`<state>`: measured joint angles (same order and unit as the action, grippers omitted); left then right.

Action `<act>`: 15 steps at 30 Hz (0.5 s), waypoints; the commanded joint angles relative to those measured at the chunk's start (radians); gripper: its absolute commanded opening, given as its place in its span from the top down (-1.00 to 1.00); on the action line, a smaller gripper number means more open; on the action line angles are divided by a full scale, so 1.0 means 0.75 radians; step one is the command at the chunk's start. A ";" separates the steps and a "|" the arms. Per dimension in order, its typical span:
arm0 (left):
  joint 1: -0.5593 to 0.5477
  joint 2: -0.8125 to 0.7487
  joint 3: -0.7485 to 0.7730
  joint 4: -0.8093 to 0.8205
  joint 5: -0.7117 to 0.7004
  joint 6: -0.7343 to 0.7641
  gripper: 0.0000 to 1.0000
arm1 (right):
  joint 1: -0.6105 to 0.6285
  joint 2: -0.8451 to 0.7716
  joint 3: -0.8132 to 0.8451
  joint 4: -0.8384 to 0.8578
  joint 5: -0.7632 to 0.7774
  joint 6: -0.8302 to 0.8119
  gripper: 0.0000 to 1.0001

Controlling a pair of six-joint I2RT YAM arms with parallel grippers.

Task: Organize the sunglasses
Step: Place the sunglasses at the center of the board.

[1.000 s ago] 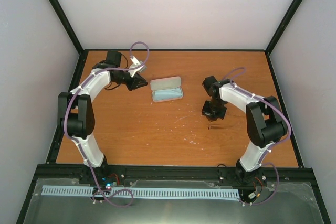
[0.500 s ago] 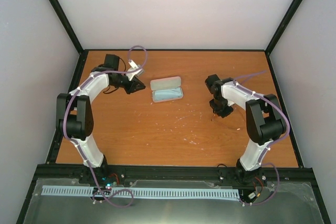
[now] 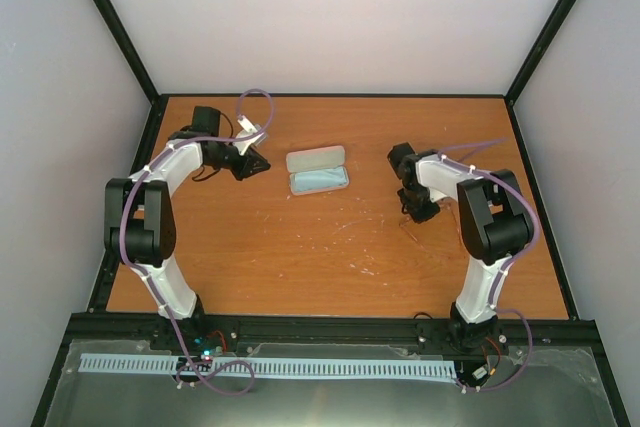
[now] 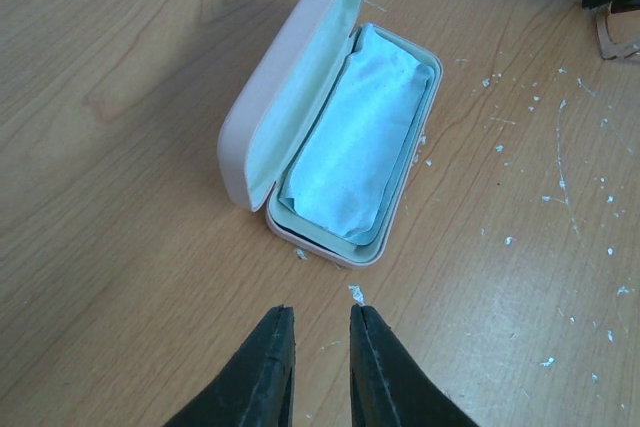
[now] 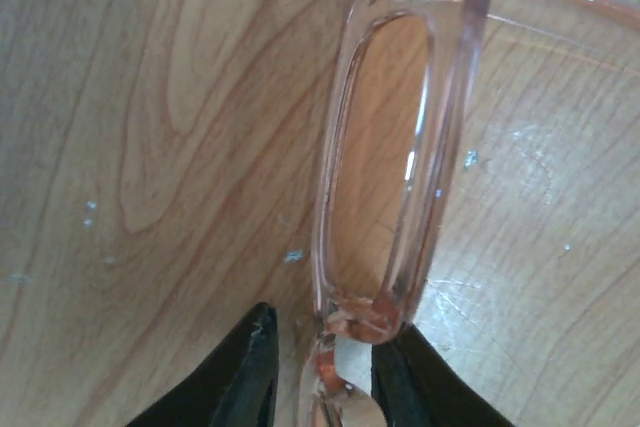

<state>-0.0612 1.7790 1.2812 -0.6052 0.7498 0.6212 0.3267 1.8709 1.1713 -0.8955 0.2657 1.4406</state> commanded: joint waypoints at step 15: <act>0.016 -0.023 0.034 0.022 -0.044 0.088 0.65 | 0.004 -0.514 0.138 -0.133 0.037 -0.717 -0.37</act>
<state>-0.0601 1.7786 1.2797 -0.5980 0.7216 0.6468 0.3283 1.6402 1.2617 -1.0149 0.2306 1.2072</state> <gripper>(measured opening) 0.177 0.685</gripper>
